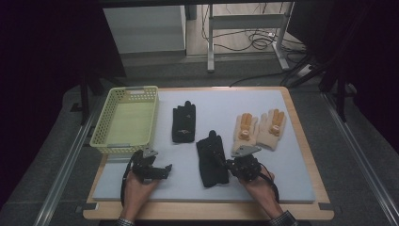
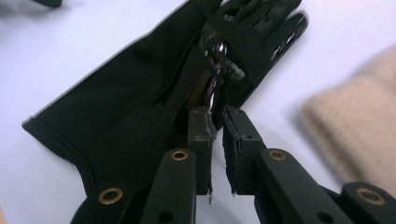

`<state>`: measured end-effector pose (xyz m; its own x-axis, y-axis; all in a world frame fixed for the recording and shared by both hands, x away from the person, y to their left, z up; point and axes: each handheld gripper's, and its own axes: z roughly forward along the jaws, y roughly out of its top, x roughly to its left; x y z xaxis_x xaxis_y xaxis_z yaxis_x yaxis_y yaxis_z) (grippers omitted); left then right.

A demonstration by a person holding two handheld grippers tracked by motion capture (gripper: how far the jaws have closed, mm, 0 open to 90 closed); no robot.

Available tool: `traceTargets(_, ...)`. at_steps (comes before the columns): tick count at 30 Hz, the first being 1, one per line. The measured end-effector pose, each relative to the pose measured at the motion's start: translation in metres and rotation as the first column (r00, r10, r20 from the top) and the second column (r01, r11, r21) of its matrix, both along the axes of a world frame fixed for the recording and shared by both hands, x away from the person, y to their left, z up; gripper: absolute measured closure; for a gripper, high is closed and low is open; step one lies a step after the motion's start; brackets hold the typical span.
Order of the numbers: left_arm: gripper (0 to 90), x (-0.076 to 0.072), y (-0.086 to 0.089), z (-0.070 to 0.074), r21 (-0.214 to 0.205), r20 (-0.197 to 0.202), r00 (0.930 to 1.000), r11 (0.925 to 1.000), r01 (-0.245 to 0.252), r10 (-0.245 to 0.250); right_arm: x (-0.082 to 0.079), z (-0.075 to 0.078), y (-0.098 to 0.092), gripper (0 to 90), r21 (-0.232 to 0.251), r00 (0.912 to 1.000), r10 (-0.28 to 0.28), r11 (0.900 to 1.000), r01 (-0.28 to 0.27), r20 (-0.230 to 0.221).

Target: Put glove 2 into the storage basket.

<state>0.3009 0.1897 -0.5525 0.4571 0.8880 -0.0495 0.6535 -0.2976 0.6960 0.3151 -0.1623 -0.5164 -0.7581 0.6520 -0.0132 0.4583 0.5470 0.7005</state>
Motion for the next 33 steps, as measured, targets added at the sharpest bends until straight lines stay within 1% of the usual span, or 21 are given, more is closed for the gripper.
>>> traceTargets(1,3.5,0.000,0.000,0.000,0.000,0.000,1.0000,1.0000,0.000,0.000,-0.001,-0.002,0.000,80.0,0.017,1.0000,0.005,0.9998,-0.005,-0.004)
traceTargets(3,3.4,0.000,0.000,0.000,0.000,0.000,1.0000,1.0000,0.000,0.000,-0.002,-0.002,0.000,80.0,0.025,0.9999,0.009,0.9996,-0.009,-0.005)
traceTargets(5,3.4,0.000,0.000,0.000,0.000,0.000,1.0000,1.0000,0.000,0.000,-0.005,-0.003,0.005,80.0,0.039,0.9992,0.034,0.9987,-0.033,-0.023)
traceTargets(6,3.4,0.000,0.000,0.000,0.000,0.000,1.0000,1.0000,0.000,0.000,-0.007,-0.004,0.009,80.0,0.019,0.9986,0.050,0.9986,-0.050,-0.015)
traceTargets(8,3.4,0.000,0.000,0.000,0.000,0.000,1.0000,1.0000,0.000,0.000,-0.008,-0.004,0.011,79.9,0.008,0.9987,0.050,0.9987,-0.050,-0.007)
traceTargets(12,3.4,0.000,0.000,0.000,0.000,0.000,1.0000,1.0000,0.000,0.000,-0.002,0.002,0.007,75.7,0.037,0.9995,0.030,0.9989,-0.030,0.005)
traceTargets(13,3.4,0.000,0.000,0.000,0.000,0.000,1.0000,1.0000,0.000,0.000,0.003,0.007,0.005,73.8,0.051,0.9998,0.022,0.9985,-0.022,0.003)
traceTargets(16,3.4,0.000,0.000,0.000,0.000,0.000,1.0000,1.0000,0.000,0.000,0.008,0.012,0.007,71.6,0.062,0.9996,0.029,0.9977,-0.029,0.004)
traceTargets(18,3.5,0.000,0.000,0.000,0.000,0.000,1.0000,1.0000,0.000,0.000,0.015,0.017,0.012,69.9,0.066,0.9993,0.036,0.9971,-0.037,0.014)
traceTargets(19,3.4,0.000,0.000,0.000,-0.003,0.001,1.0000,1.0000,-0.003,0.003,0.024,0.023,0.019,68.7,0.075,0.9987,0.046,0.9961,-0.048,0.019)
traceTargets(20,3.4,0.000,0.000,0.000,-0.003,0.001,1.0000,1.0000,-0.003,0.003,0.024,0.023,0.019,68.7,0.075,0.9987,0.046,0.9961,-0.048,0.019)
traceTargets(22,3.4,0.000,0.000,0.000,-0.003,0.001,1.0000,1.0000,-0.003,0.003,0.034,0.027,0.027,67.4,0.078,0.9984,0.049,0.9956,-0.051,0.026)
traceTargets(23,3.4,0.000,0.000,0.000,0.001,0.000,1.0000,1.0000,0.002,-0.002,0.046,0.030,0.034,66.2,0.086,0.9979,0.057,0.9945,-0.059,0.031)
traceTargets(24,3.4,0.000,0.000,0.000,0.001,0.000,1.0000,1.0000,0.002,-0.002,0.046,0.030,0.034,66.2,0.086,0.9979,0.057,0.9945,-0.059,0.031)
traceTargets(25,3.5,0.000,0.000,0.000,0.000,0.000,1.0000,1.0000,0.000,0.000,0.059,0.030,0.041,66.2,0.085,0.9976,0.061,0.9943,-0.063,0.033)
traceTargets(26,3.4,0.000,0.000,0.000,0.000,0.000,1.0000,1.0000,0.000,0.000,0.059,0.030,0.041,66.2,0.085,0.9976,0.061,0.9943,-0.063,0.033)
traceTargets(28,3.4,0.000,0.000,0.000,-0.003,0.000,1.0000,1.0000,-0.001,0.001,0.071,0.030,0.048,66.2,0.096,0.9980,0.059,0.9935,-0.061,0.024)
traceTargets(29,3.5,0.000,0.000,0.000,-0.001,0.000,1.0000,1.0000,0.000,0.000,0.083,0.029,0.054,66.2,0.105,0.9981,0.060,0.9926,-0.061,0.015)
traceTargets(30,3.5,0.000,0.000,0.000,-0.001,0.000,1.0000,1.0000,0.001,-0.001,0.083,0.029,0.054,66.2,0.105,0.9981,0.060,0.9926,-0.061,0.015)
traceTargets(31,3.5,0.000,0.000,0.000,-0.001,0.000,1.0000,1.0000,0.000,0.000,0.088,0.029,0.058,66.2,0.107,0.9981,0.061,0.9923,-0.062,0.012)
traceTargets(33,3.5,0.000,0.000,0.000,-0.002,0.001,1.0000,1.0000,0.001,-0.001,0.102,0.028,0.071,66.2,0.085,0.9972,0.072,0.9936,-0.074,0.023)
